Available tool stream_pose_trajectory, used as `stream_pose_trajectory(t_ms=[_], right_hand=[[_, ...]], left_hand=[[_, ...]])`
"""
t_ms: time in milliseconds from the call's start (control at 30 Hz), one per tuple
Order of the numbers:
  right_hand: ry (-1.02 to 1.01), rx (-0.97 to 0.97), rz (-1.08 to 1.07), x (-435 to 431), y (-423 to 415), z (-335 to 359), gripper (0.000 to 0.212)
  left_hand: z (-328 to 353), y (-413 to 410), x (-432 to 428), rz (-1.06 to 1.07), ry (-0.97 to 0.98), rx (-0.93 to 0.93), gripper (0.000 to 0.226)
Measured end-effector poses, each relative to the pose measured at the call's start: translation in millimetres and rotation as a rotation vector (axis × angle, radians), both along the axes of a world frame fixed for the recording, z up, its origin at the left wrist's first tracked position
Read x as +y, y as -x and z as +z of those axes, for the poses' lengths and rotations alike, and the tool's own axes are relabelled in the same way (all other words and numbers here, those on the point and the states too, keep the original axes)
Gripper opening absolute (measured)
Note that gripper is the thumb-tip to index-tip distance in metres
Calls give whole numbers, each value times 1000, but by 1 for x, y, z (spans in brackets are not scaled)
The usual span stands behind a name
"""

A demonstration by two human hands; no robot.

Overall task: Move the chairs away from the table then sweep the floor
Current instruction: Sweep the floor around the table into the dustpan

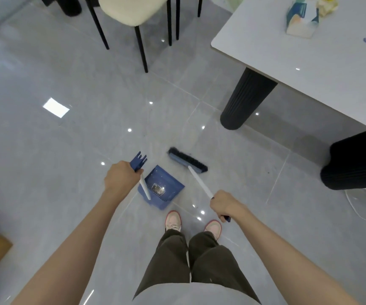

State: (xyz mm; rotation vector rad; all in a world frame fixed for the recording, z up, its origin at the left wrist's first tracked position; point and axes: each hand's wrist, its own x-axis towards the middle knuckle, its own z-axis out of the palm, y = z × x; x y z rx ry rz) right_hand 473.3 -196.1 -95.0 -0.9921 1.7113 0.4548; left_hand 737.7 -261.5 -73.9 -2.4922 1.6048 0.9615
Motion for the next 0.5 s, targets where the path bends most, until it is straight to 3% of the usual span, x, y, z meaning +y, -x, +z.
stream_pose_trajectory(t_ms=[67, 167, 233, 300, 400, 500], right_hand=[[-68, -57, -12, -6, 1, 14, 18], [-162, -192, -308, -25, 23, 39, 23], [-177, -240, -390, -30, 35, 58, 18], [-175, -231, -371, -27, 41, 69, 12], [-86, -212, -338, -20, 44, 72, 28], [26, -160, -257, -19, 34, 66, 17]], left_hand=[[1, 1, -5, -29, -9, 3, 29], [1, 3, -10, -26, -20, 13, 30], [1, 3, -10, -33, -22, 23, 30], [-1, 1, -10, -34, -25, 31, 30], [-3, -5, -6, -42, -32, 36, 31], [-4, -11, 4, -37, -25, 19, 31]])
